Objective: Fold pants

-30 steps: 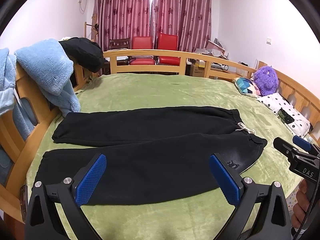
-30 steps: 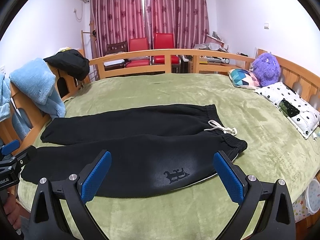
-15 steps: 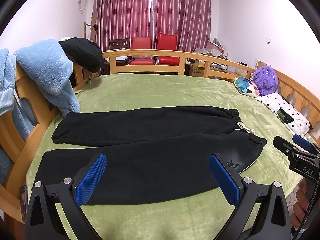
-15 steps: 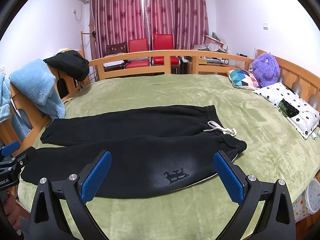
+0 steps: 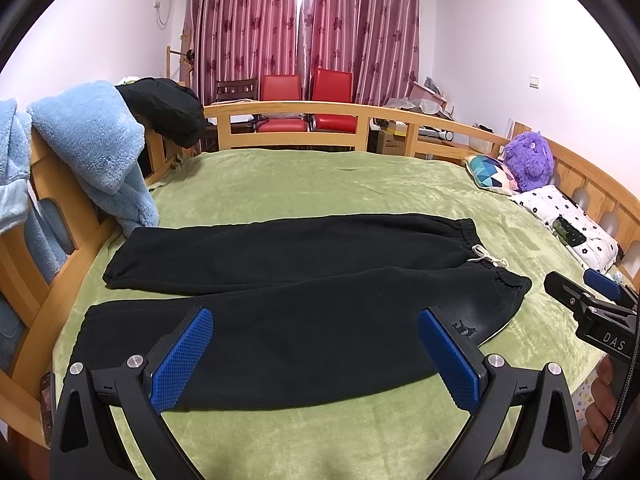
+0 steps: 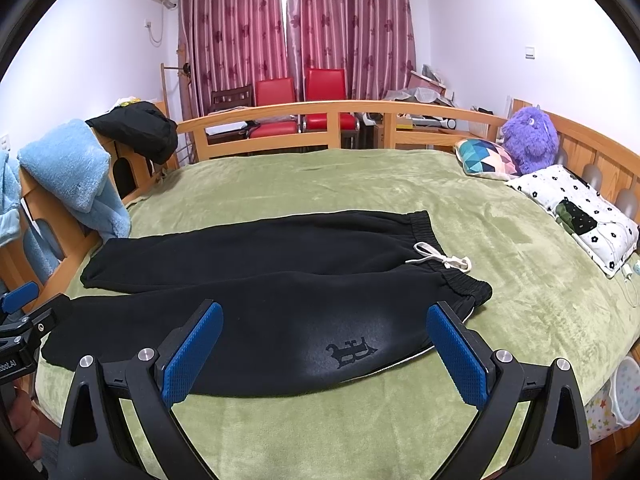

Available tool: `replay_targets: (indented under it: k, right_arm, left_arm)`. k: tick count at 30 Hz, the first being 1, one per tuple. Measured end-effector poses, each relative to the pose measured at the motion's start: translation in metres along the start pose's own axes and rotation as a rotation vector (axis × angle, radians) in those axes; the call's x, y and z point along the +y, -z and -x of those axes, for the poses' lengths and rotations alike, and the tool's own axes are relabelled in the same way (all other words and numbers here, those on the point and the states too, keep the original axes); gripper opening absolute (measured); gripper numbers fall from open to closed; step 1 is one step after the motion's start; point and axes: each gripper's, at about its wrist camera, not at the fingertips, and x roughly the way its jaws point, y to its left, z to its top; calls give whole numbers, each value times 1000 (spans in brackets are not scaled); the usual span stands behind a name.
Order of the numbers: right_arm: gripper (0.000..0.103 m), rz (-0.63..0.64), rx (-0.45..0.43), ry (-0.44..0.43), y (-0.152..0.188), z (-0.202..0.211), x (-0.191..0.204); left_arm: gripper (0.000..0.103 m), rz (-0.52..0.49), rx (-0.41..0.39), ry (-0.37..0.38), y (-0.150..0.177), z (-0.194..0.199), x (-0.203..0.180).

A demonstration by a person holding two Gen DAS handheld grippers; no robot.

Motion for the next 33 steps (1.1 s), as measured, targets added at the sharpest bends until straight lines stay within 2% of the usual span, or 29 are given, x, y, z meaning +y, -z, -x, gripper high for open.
replay_targets:
  k: [15, 24, 28, 31, 33]
  right_arm:
    - [101, 0, 0, 3, 1, 0, -1]
    - [101, 10, 6, 1, 4, -7, -4]
    - [101, 8, 16, -18, 7, -19, -6]
    - [100, -1, 62, -46, 11, -35, -7]
    - [99, -47, 109, -101, 13, -46, -13]
  left_arm:
    - [103, 5, -2, -5, -1, 0, 2]
    - [103, 3, -25, -53, -6, -2, 7]
    - [103, 21, -1, -20, -5, -8, 10]
    - [103, 11, 55, -10, 0, -13, 15]
    - [103, -19, 74, -24, 4, -15, 16]
